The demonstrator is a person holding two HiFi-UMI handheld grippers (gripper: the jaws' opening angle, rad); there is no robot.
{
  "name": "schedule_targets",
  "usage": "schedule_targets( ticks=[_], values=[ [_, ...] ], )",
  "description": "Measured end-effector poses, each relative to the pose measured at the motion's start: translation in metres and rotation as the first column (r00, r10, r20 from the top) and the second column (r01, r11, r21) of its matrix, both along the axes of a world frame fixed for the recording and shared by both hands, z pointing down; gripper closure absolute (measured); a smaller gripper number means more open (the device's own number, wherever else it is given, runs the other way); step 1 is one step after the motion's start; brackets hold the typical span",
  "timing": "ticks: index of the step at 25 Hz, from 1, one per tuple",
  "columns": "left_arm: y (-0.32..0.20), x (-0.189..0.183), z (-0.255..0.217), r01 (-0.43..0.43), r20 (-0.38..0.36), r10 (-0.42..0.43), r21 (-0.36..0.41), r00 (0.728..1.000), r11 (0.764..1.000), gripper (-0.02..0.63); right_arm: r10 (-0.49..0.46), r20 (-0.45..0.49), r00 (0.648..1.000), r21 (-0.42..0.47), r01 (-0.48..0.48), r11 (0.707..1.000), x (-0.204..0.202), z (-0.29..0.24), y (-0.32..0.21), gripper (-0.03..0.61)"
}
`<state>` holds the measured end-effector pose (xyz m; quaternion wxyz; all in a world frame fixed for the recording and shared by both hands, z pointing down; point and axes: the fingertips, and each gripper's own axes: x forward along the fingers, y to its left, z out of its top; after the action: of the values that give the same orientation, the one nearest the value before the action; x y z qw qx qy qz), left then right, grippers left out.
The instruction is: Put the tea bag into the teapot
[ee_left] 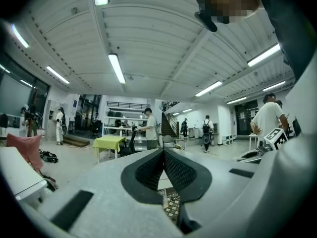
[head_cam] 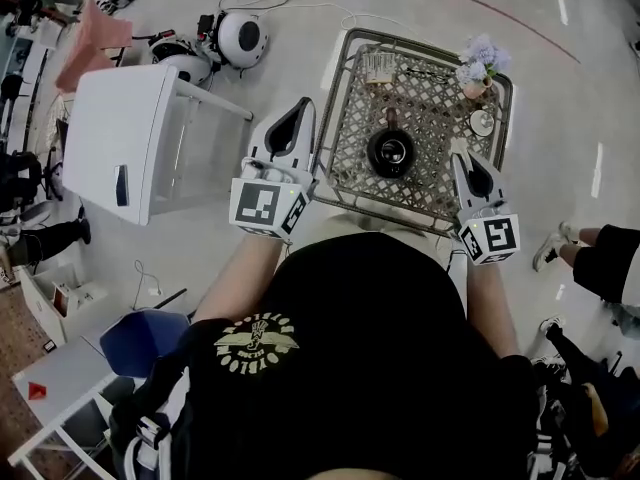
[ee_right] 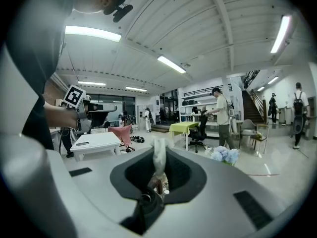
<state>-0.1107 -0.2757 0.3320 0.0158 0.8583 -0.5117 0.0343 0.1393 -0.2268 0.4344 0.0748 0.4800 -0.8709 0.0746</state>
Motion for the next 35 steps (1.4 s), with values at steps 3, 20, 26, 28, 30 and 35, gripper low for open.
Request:
schedule_targets(
  ticks=[3,20,26,28,30,35],
  values=[
    [0.001,-0.019,-0.003,-0.004,-0.002,0.004,0.004,1.000,1.000,0.618,-0.004,-0.010,1.000,0.011,0.004,1.000,-0.023,-0.005,-0.003,0.534],
    [-0.003,-0.089,-0.009,-0.034,-0.006,0.034,0.019,0.999,0.999,0.618,0.061,-0.024,0.998,-0.013,-0.062,0.998,-0.086,0.005,-0.019,0.396],
    [-0.007,-0.099,-0.012,-0.038,-0.016,0.039,0.028,0.999,0.999,0.618,0.072,-0.022,0.997,-0.018,-0.072,0.997,-0.095,0.004,-0.020,0.396],
    [-0.009,-0.098,-0.013,-0.044,-0.019,0.044,0.033,0.999,0.999,0.618,0.060,-0.032,0.998,-0.017,-0.061,0.998,-0.100,0.002,-0.021,0.396],
    [-0.010,-0.096,-0.012,-0.050,-0.020,0.051,0.035,0.998,0.998,0.618,0.061,-0.050,0.997,-0.011,-0.061,0.998,-0.101,0.002,-0.021,0.405],
    [-0.011,-0.093,-0.012,-0.060,-0.023,0.061,0.037,0.998,0.998,0.618,0.068,-0.063,0.996,0.011,-0.067,0.998,-0.098,-0.005,-0.018,0.569]
  ],
)
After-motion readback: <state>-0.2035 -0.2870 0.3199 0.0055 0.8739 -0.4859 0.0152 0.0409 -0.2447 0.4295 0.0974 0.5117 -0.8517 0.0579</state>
